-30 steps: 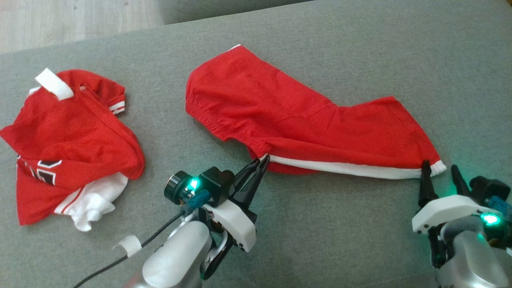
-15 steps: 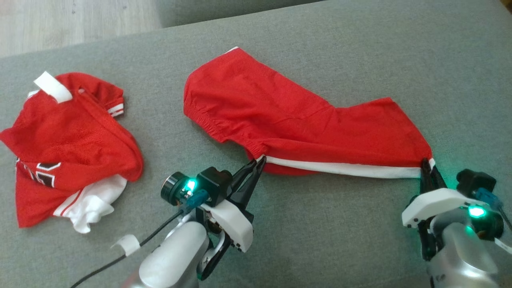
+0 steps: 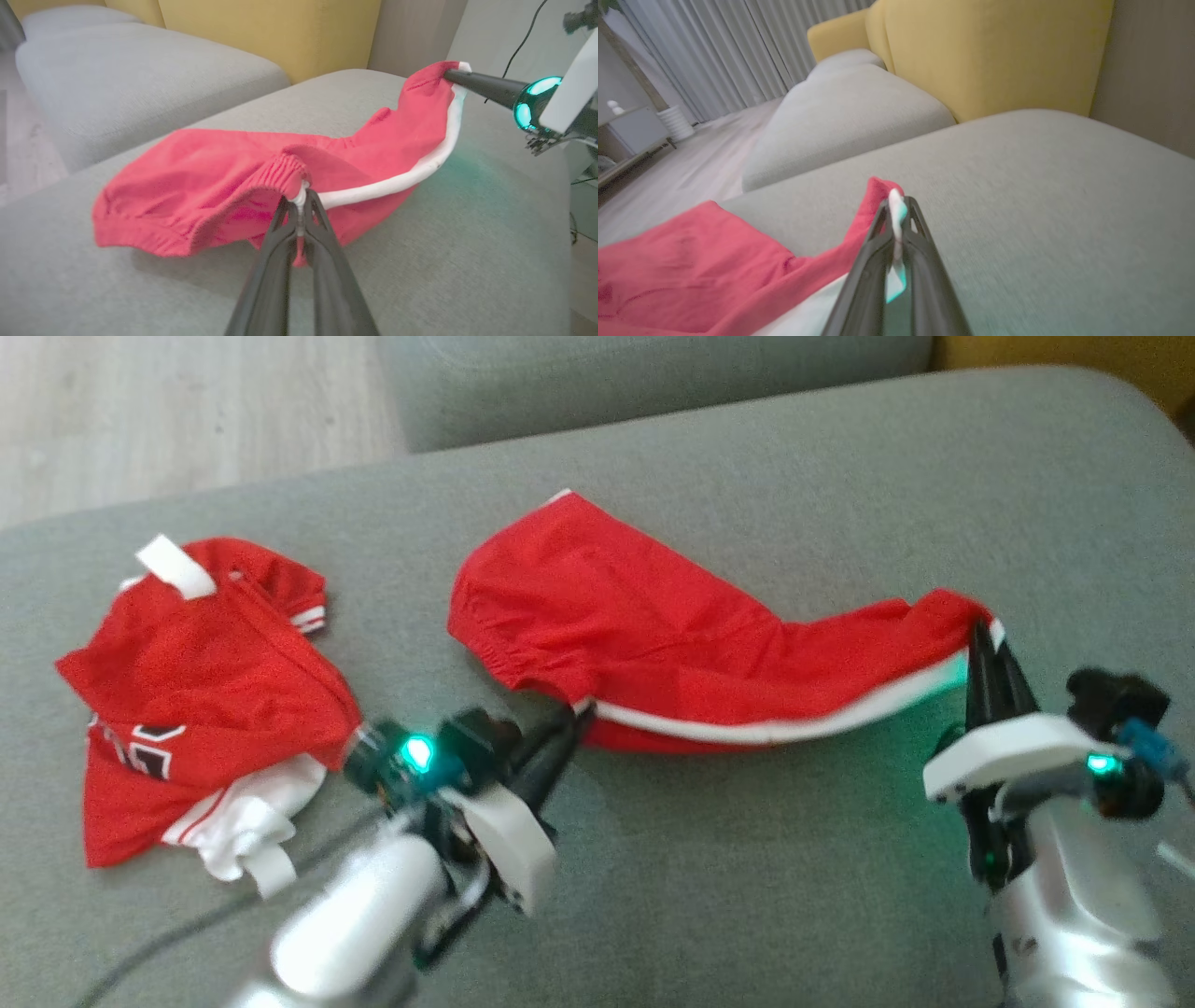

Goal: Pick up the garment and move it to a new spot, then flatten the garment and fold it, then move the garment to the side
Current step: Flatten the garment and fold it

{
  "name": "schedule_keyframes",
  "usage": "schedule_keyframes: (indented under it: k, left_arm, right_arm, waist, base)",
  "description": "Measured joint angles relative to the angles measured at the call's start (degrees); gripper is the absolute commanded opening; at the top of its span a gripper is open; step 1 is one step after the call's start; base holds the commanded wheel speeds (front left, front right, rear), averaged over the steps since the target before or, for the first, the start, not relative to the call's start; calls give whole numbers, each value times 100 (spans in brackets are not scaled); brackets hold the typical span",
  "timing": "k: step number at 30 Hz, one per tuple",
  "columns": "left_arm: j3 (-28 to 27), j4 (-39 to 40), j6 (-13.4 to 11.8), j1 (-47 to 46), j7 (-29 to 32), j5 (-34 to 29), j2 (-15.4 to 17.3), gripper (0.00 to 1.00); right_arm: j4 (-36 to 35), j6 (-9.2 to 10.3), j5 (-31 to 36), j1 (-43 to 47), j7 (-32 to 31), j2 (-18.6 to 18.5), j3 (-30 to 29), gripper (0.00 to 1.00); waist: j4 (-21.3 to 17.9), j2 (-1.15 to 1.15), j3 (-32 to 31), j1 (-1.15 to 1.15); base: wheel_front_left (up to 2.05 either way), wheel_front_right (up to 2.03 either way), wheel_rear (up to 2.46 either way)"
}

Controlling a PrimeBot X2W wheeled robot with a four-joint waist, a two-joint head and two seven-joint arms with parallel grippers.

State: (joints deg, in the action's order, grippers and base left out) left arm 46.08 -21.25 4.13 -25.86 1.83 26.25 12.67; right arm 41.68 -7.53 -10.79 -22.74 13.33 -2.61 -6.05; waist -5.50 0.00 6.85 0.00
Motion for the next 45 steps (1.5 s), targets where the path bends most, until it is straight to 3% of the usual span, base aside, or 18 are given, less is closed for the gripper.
schedule_keyframes:
  k: [4, 9, 14, 19, 24, 29, 34, 40, 45]
  left_arm:
    - [-32, 316, 174, -669, 527, 3, 456, 0]
    - [-122, 321, 299, -1809, 1149, 277, 725, 0]
    - [-76, 44, 304, -2744, 1379, 453, 771, 0]
    - [-77, -218, 346, -3459, 1182, 706, 672, 0]
    - [-90, -272, 346, -3433, 975, 1135, 632, 0]
    - [-122, -37, 342, -2831, 970, 1570, 683, 0]
    - [-158, 245, 131, -2330, 1055, 1762, 853, 0]
    - [-220, 396, -16, -2389, 1227, 1819, 880, 0]
    - [-376, 34, -19, -3298, 1322, 1693, 859, 0]
  right_arm:
    - [-831, 0, -313, -81, -550, -3, 221, 0]
    - [-1495, 0, -459, -601, -1133, -3, 397, 0]
    - [-1889, 0, -635, -1237, -1311, -18, 422, 0]
    - [-2288, 0, -299, -1586, -1132, -23, 386, 0]
    - [-2709, 0, 185, -1388, -1196, -43, 297, 0]
    - [-2895, 0, 452, -764, -1518, -42, 164, 0]
    - [-3083, 0, 542, -452, -1855, -41, -21, 0]
    - [-3172, 0, 543, -588, -2164, -98, -4, 0]
    - [-2783, 0, 536, -1661, -2252, -153, 102, 0]
  waist:
    - [121, 0, -251, 0]
    - [221, 0, -549, 0]
    - [267, 0, -809, 0]
    - [301, 0, -947, 0]
    - [328, 0, -995, 0]
    - [323, 0, -962, 0]
    - [304, 0, -844, 0]
    - [258, 0, -473, 0]
    - [179, 0, 114, 1]
  base:
    - [0, 0, 0]
    - [0, 0, 0]
    - [0, 0, 0]
    - [0, 0, 0]
    - [0, 0, 0]
    - [0, 0, 0]
    - [0, 0, 0]
    - [0, 0, 0]
    - [0, 0, 0]
